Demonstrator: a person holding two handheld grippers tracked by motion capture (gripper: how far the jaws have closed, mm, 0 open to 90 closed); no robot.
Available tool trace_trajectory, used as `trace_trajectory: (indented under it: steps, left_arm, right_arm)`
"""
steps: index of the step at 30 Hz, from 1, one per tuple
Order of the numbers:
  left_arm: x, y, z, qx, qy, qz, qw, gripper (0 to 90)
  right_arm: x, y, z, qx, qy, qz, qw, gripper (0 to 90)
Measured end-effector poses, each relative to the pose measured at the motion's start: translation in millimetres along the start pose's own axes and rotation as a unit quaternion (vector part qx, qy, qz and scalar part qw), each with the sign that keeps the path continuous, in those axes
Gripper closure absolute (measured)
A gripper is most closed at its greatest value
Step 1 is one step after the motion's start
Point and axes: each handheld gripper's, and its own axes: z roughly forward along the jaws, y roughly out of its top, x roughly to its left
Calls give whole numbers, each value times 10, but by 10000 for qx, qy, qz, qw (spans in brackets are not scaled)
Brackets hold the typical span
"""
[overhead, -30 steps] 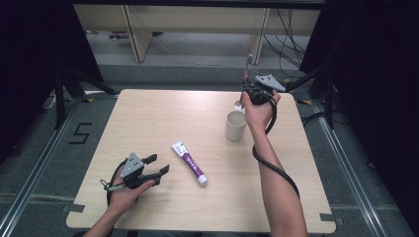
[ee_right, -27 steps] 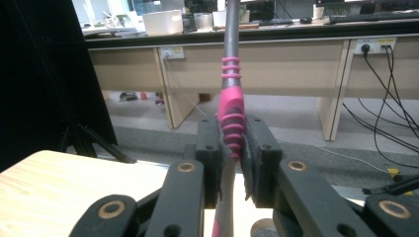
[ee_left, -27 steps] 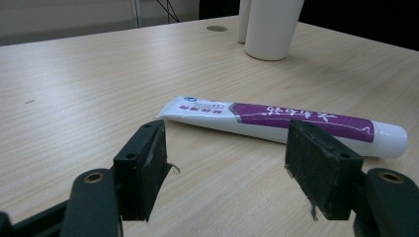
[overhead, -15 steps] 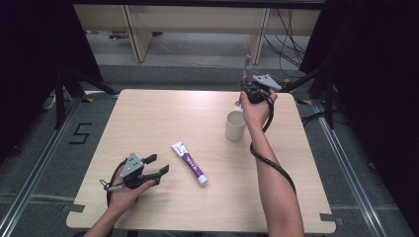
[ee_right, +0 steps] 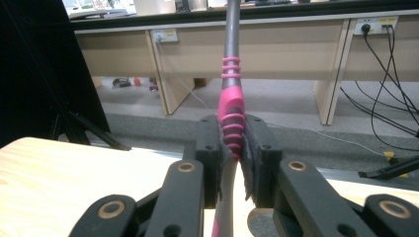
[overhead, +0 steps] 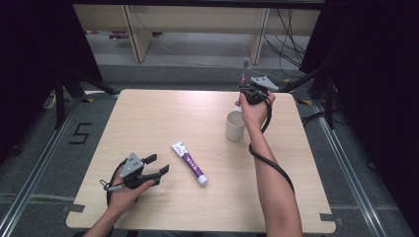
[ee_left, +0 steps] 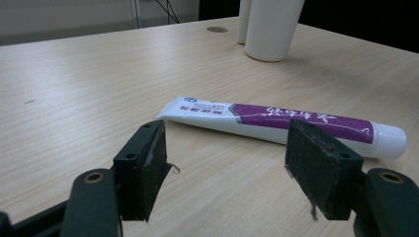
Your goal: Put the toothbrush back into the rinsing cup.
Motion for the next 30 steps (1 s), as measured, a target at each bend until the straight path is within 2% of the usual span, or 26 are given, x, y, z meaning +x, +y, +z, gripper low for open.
trace_trajectory:
  steps: [2, 3, 6, 8, 10, 12, 14, 16, 17, 20, 21, 23, 24, 25, 27, 28, 29, 30]
  left_arm:
    - [4, -4, 8, -52, -39, -11, 10000, 324]
    - [1, 0, -1, -5, -2, -6, 10000, 324]
    - [-1, -1, 2, -18, -6, -25, 10000, 323]
    - [0, 0, -1, -3, -1, 0, 10000, 323]
    - [1, -1, 2, -17, -12, -7, 10000, 323]
    - [3, -3, 7, -49, -35, -7, 10000, 323]
    - [0, 0, 0, 2, -5, 4, 10000, 323]
    - [-1, 0, 1, 3, -10, 7, 10000, 323]
    - [-2, 0, 1, 5, -11, 5, 10000, 323]
    - [-1, 0, 1, 4, -9, 6, 10000, 323]
    - [-2, 0, 1, 5, -10, 3, 10000, 323]
    - [-2, 1, 2, 9, -10, 5, 10000, 323]
    - [-3, 1, 1, 9, -10, 9, 10000, 323]
    - [-2, 1, 1, 8, -9, 16, 10000, 323]
    - [-2, 0, 0, 7, -9, 23, 10000, 324]
    - [-2, 1, 1, 7, -8, 21, 10000, 323]
    - [-2, 1, 1, 9, -10, 19, 10000, 323]
    - [-3, 1, 2, 12, -10, 16, 10000, 323]
  right_arm:
    - [3, -9, 0, 8, 3, -17, 10000, 789]
    - [19, -10, -5, 40, -17, 84, 10000, 789]
    - [12, -16, 2, 90, 22, -43, 9999, 789]
    - [36, -25, -3, 159, 8, 41, 9999, 789]
    - [21, -33, 2, 198, 34, -105, 9997, 789]
    - [36, -54, -7, 240, -20, -42, 9997, 789]
    - [24, -80, 1, 317, -6, -161, 9994, 789]
    - [26, -105, 1, 365, 4, -167, 9992, 790]
    - [46, -115, -8, 434, -25, -32, 9990, 790]
    - [23, -142, 7, 495, 12, -181, 9986, 790]
    - [48, -149, -1, 589, 10, -55, 9982, 789]
    - [32, -164, 8, 613, -1, -227, 9979, 789]
    - [40, -170, 4, 671, 12, -167, 9976, 790]
    - [26, -175, 14, 668, 7, -272, 9974, 789]
    - [40, -192, 14, 742, 10, -193, 9971, 789]
    - [27, -189, 12, 795, 4, -300, 9964, 789]
    - [61, -200, 3, 876, -30, -80, 9961, 788]
    - [35, -208, 17, 861, 0, -249, 9960, 788]
